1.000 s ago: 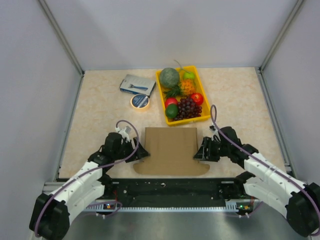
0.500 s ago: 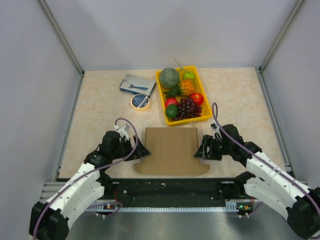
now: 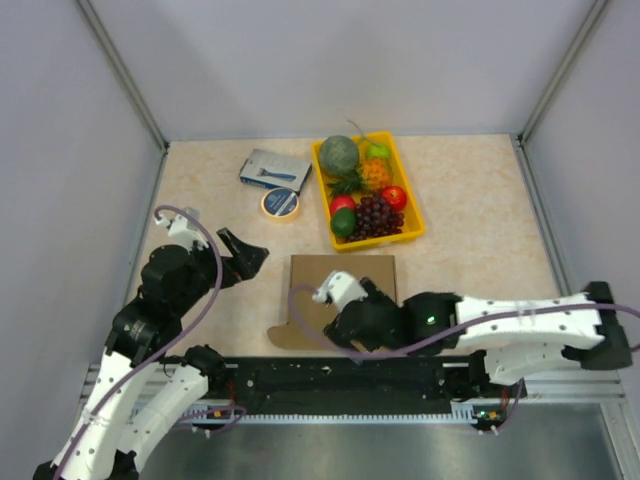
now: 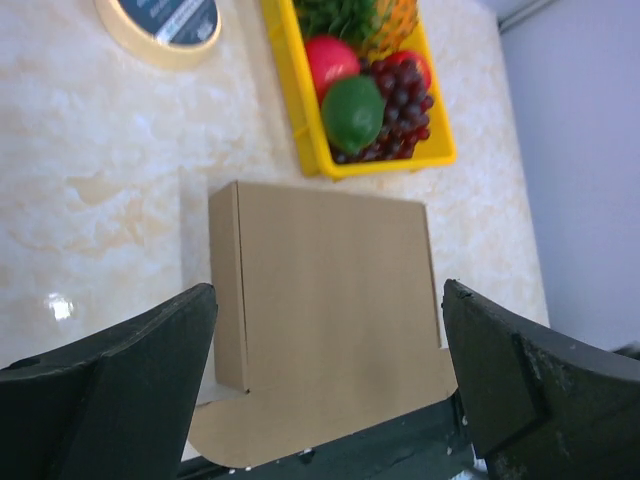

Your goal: Fold the paper box

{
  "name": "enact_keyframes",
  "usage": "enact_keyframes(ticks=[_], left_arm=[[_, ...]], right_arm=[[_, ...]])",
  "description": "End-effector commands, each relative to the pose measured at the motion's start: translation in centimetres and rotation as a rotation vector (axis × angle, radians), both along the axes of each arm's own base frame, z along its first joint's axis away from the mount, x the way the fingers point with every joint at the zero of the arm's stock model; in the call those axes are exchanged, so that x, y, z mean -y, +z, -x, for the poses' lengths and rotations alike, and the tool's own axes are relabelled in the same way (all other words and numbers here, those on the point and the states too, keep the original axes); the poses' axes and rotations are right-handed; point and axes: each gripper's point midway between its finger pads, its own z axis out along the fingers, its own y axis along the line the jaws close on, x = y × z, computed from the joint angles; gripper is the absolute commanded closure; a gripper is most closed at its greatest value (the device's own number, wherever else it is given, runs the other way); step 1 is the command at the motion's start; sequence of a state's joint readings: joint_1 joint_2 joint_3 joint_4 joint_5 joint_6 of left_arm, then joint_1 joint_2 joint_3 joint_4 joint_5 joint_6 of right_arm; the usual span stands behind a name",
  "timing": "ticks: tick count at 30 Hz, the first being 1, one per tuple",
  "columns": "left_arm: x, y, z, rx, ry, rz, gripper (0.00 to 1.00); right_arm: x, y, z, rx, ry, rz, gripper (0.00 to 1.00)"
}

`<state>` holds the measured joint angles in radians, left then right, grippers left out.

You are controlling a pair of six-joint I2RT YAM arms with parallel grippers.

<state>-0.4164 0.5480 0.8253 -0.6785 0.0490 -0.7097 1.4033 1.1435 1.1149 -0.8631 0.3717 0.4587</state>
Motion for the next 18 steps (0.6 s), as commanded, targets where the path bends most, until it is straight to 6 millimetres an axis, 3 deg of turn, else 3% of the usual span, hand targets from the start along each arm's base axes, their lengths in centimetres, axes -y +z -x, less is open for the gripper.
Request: enact_keyframes(ticks=[1,2,3,7,13,18], left_arm=[[-1.8,2.1,0.1,-0.010,0.068,-0.069,0.02],[-1.8,1.8,0.2,-0.028,0.062,-0.074,0.02],[-1.9,1.4,0.3,-0.043,0.062,-0.089,0.02],[-2.5,-1.2,1.7,-0.124,0.076,-0.102,0.02],[-2.2,-4.8,3.2,-0.190,0.105,-0.002,0.02],[-2.8,-6.0,3.0,-0.228,0.173,0.011,0.02]], right_arm=[[-1.0,-2.0,0.8,0.429,0.191,0.374,0.16],[-1.6,-1.8,0.6,0.515,0.201,0.421,0.14],[-2.4,-3.7,1.0,0.563,0.249,0.525,0.13],[-3.3,-6.1,1.4,0.656,0.299,0.646,0.13],[-2.5,-8.2,0.3,0.748,0.297,0.767,0.14],[-1.4,-8.9,-0.7,0.830,0.251,0.825,0.14]])
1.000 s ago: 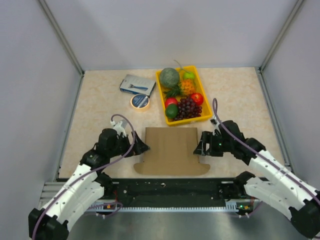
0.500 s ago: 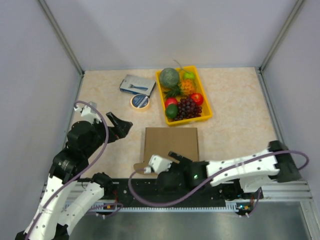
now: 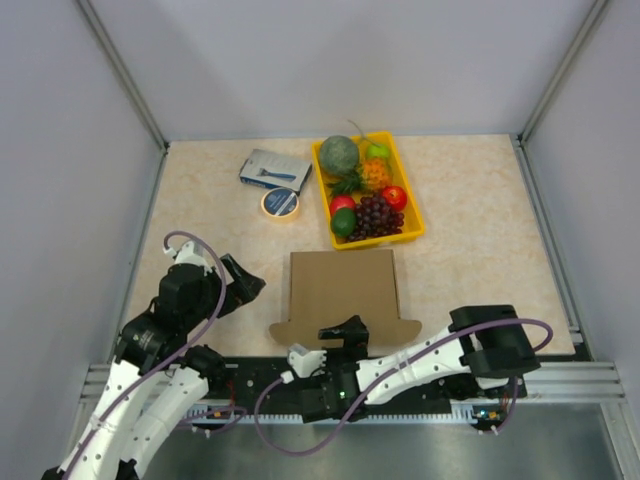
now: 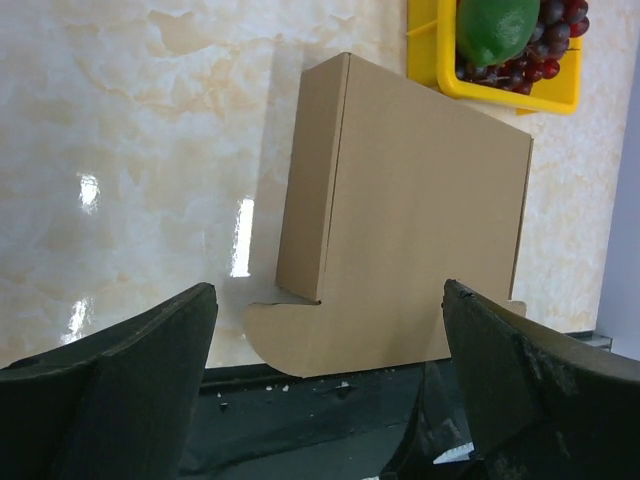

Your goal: Fold the paper box

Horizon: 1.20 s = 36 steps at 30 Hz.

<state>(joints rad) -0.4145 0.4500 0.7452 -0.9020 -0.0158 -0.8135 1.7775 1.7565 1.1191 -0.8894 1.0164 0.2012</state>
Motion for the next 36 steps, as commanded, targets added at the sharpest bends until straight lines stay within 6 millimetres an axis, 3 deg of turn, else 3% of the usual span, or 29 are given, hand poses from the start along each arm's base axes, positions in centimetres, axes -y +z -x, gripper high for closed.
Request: enact_keyframes(ticks=[1,3,6,8,9,13,18,21,23,30,36], left_arm=[[-0.7,0.2,-0.6,0.001,0.091,0.026,0.02],[-1.1,1.2,-0.7,0.031,0.106,0.029,0.02],[-1.8,2.7,-0.6,0.095,0.129,0.032,0.02],[-2.1,3.3,-0.5,0.126,0.138,0.030,0.02],[-2.2,3.6,-0.5,0.135,0.138,0.032,0.02],[-2.1,3.8,-0.4,0.140,0.127,0.030,0.02],[-1.7,3.3,-0.4,0.131,0.111,0.037,0.02],[-1.7,3.2,-0.4,0.130,0.110,0.040,0.02],[-1.7,3.4,-0.4,0.133,0.110,0.038,0.03],[-2.2,3.3,-0.2,0.139,0.121,0.018,0.03],[-2.0,3.7,-0.3,0.153,0.109,0.022,0.04]], right_arm=[[1.0,0.3,-1.5,0.144,-0.017,0.028,0.14],[1.2,0.6,-1.8,0.168,-0.024,0.013,0.18],[1.5,1.5,-2.0,0.193,-0.030,-0.016,0.33],[1.4,1.4,-2.0,0.179,-0.029,-0.030,0.37],[1.3,1.3,-1.9,0.161,-0.017,-0.021,0.37],[0.5,-0.3,-0.6,0.061,0.025,-0.035,0.16],[0.0,-1.0,-0.8,0.045,0.044,-0.022,0.12],[0.7,-1.0,-2.7,0.064,-0.005,-0.038,0.15],[1.4,-0.4,-4.1,0.084,-0.046,-0.050,0.21],[1.3,0.9,-4.6,0.107,-0.013,-0.065,0.55],[1.1,3.5,-4.7,0.122,0.024,-0.073,0.93]])
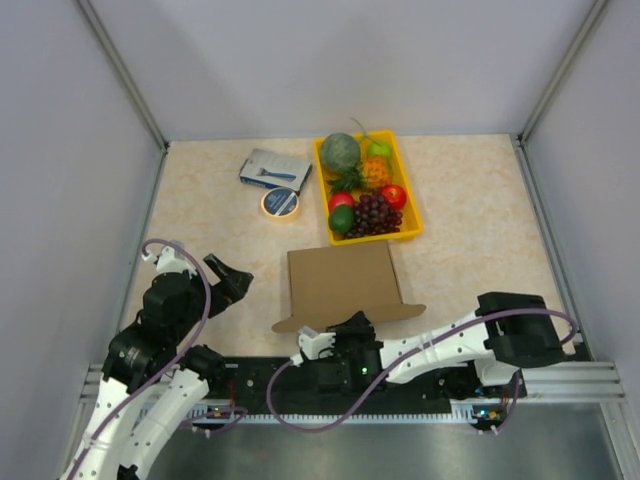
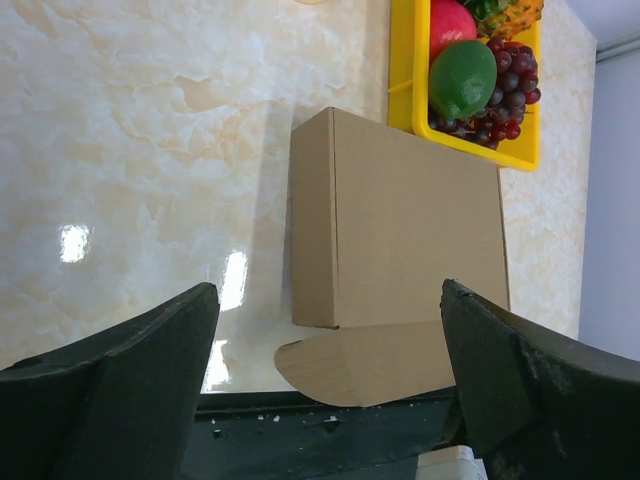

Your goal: Fold the paper box

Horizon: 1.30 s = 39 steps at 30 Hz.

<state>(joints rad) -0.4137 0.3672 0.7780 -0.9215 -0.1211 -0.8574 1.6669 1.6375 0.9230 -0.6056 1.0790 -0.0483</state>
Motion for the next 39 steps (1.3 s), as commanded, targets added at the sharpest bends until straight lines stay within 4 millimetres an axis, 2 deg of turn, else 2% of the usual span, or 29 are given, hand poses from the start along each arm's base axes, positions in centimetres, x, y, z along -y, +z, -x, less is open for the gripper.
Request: enact_keyframes(ticks=[1,5,10,11,12,13,14,17,18,19,21,23,24,26,27,30,31,32,33,34,35,39], left_arm=[[-0.2,1.5,-0.3,0.059,-0.008,-0.014,0.04],[-0.2,1.8,-0.5,0.062,-0.019,-0.039,0.04],[0.1,3.5,-0.7,0.106,-0.054,-0.058,0.04],[0.0,4.1,-0.7,0.120,-0.059,-0.061,0.05],[0.1,4.2,-0.8,0.122,-0.063,-0.069,0.05],[0.1,4.4,-0.9,0.129,-0.072,-0.083,0.05],[0.1,4.9,-0.9,0.138,-0.075,-0.087,0.05],[0.2,5.5,-1.2,0.156,-0.098,-0.109,0.05],[0.4,5.6,-1.3,0.163,-0.109,-0.114,0.06],[0.5,5.9,-1.4,0.181,-0.124,-0.124,0.07],[0.9,6.0,-1.6,0.191,-0.147,-0.129,0.07],[1.3,6.2,-2.0,0.219,-0.175,-0.139,0.07],[1.6,6.0,-2.1,0.219,-0.189,-0.136,0.06],[2.4,5.2,-2.7,0.222,-0.217,-0.130,0.05],[3.4,4.9,-2.6,0.220,-0.266,-0.104,0.05],[5.4,2.9,-3.0,0.192,-0.337,-0.043,0.06],[5.7,2.3,-3.1,0.182,-0.342,-0.030,0.09],[5.9,0.7,-3.3,0.147,-0.343,-0.023,0.11],[6.0,0.4,-3.7,0.139,-0.318,-0.001,0.15],[5.9,-0.7,-3.7,0.113,-0.300,0.006,0.23],[5.9,-1.0,-3.8,0.109,-0.289,0.019,0.25],[5.4,-0.2,-3.8,0.154,-0.231,0.065,0.26]], right_arm=[[-0.8,4.8,-0.5,0.043,0.026,-0.098,1.00],[-1.5,8.7,-0.1,0.000,0.100,-0.135,1.00],[-2.7,12.9,1.8,-0.183,0.256,-0.233,1.00],[-2.3,13.5,1.2,-0.215,0.240,-0.248,1.00],[-1.6,13.5,1.1,-0.248,0.237,-0.221,1.00],[-2.1,13.8,1.9,-0.341,0.275,-0.234,1.00],[-1.6,13.6,0.9,-0.375,0.241,-0.227,1.00],[-0.8,12.6,0.8,-0.490,0.236,-0.186,1.00],[-0.1,12.5,-0.1,-0.526,0.202,-0.181,1.00],[-0.3,12.1,0.5,-0.598,0.220,-0.186,1.00],[0.1,12.1,-0.3,-0.646,0.193,-0.193,1.00],[0.5,11.9,-0.2,-0.698,0.188,-0.188,1.00],[0.4,12.0,-1.0,-0.721,0.163,-0.201,0.98],[0.6,12.0,-0.8,-0.811,0.132,-0.203,0.94],[0.0,12.8,-1.0,-0.851,0.130,-0.241,0.92],[0.0,14.0,-0.8,-0.884,0.113,-0.257,0.93],[0.0,13.9,-1.0,-0.883,0.094,-0.250,0.94],[0.4,14.0,-1.3,-0.868,0.077,-0.239,0.97],[0.6,14.1,-1.4,-0.858,0.069,-0.238,0.99],[0.9,14.3,-1.7,-0.838,0.054,-0.237,1.00],[1.1,14.5,-2.0,-0.822,0.044,-0.242,1.00],[2.3,14.7,-2.7,-0.772,-0.010,-0.230,1.00]])
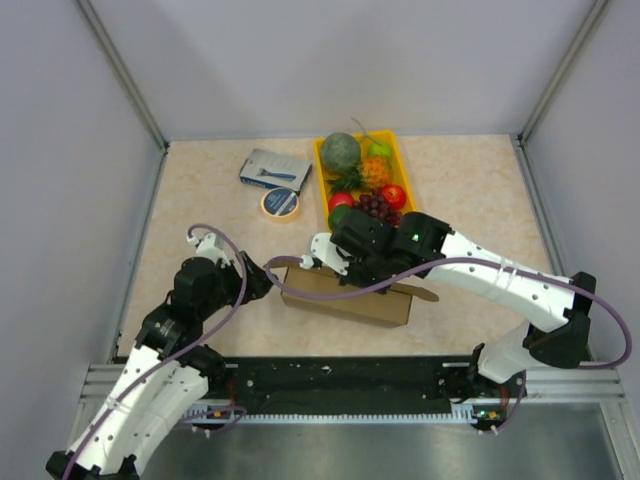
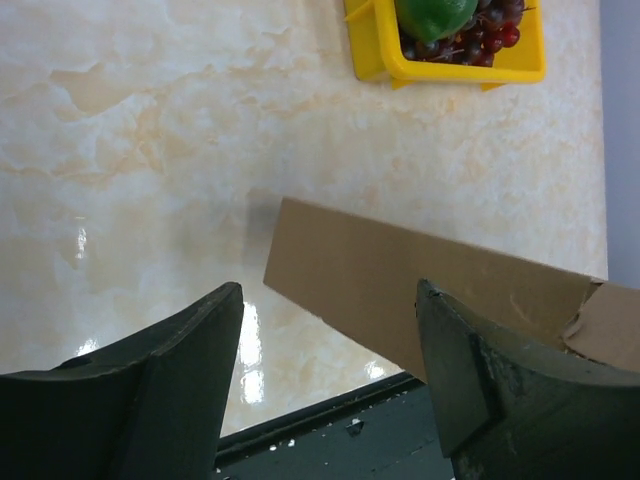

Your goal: Fold the paper box

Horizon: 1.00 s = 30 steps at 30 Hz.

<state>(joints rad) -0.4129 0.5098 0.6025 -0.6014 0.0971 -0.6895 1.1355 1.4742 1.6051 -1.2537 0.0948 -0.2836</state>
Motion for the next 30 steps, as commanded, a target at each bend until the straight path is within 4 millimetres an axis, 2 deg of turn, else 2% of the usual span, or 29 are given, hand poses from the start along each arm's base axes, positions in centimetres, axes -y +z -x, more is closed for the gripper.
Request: enact_keyframes(ticks=[1,3,5,6,7,9,10,12,14,15,16,18,21,24,25,30], left_arm=[[0.3,4.2,-0.6,0.158,0.037,0.137,0.27],[0.3,4.8,-0.2,0.197,0.024,0.158,0.28],[-0.1,5.6,0.2,0.246,0.023,0.153,0.23],[-0.3,5.9,0.3,0.273,0.013,0.125,0.16],[-0.5,6.7,0.5,0.297,0.005,0.112,0.13],[0.2,7.5,0.6,0.338,-0.068,0.082,0.03],[1.0,8.0,0.4,0.329,-0.111,0.073,0.02],[2.6,8.2,0.7,0.299,-0.213,0.082,0.02],[3.7,9.0,0.2,0.278,-0.260,0.098,0.06],[4.0,9.4,0.3,0.278,-0.273,0.112,0.08],[3.9,10.4,0.3,0.304,-0.266,0.118,0.12],[3.3,11.0,0.2,0.329,-0.234,0.109,0.13],[2.7,11.8,-0.2,0.388,-0.205,0.089,0.06],[3.5,11.3,-1.2,0.358,-0.230,0.081,0.02],[3.6,11.1,-2.1,0.339,-0.214,0.072,0.03],[1.5,11.0,-4.9,0.330,-0.034,0.052,0.05]], right_arm=[[1.1,2.2,-0.5,0.046,-0.065,-0.025,1.00],[1.4,2.3,-0.3,0.041,-0.068,-0.017,1.00],[1.2,2.3,-0.2,0.034,-0.057,-0.021,1.00],[1.0,2.0,-0.2,0.025,-0.053,-0.010,1.00],[0.8,1.8,-0.3,0.019,-0.046,-0.007,1.00],[0.2,1.5,-0.5,-0.010,-0.039,-0.010,1.00],[-0.1,1.5,-0.8,-0.015,-0.032,-0.025,1.00],[-0.4,1.4,-1.0,-0.042,-0.022,-0.055,1.00],[-0.1,1.5,-2.4,-0.034,-0.042,-0.077,1.00],[-0.2,1.1,-2.2,-0.064,-0.034,-0.089,1.00],[0.3,1.1,-2.9,-0.062,-0.049,-0.099,1.00],[0.3,0.8,-3.1,-0.087,-0.051,-0.127,1.00],[0.4,0.7,-3.7,-0.110,-0.064,-0.156,1.00],[0.4,0.2,-4.6,-0.126,-0.082,-0.151,1.00],[0.3,0.0,-4.8,-0.130,-0.086,-0.149,1.00],[-0.3,-1.2,-7.1,-0.094,-0.127,-0.102,1.00]])
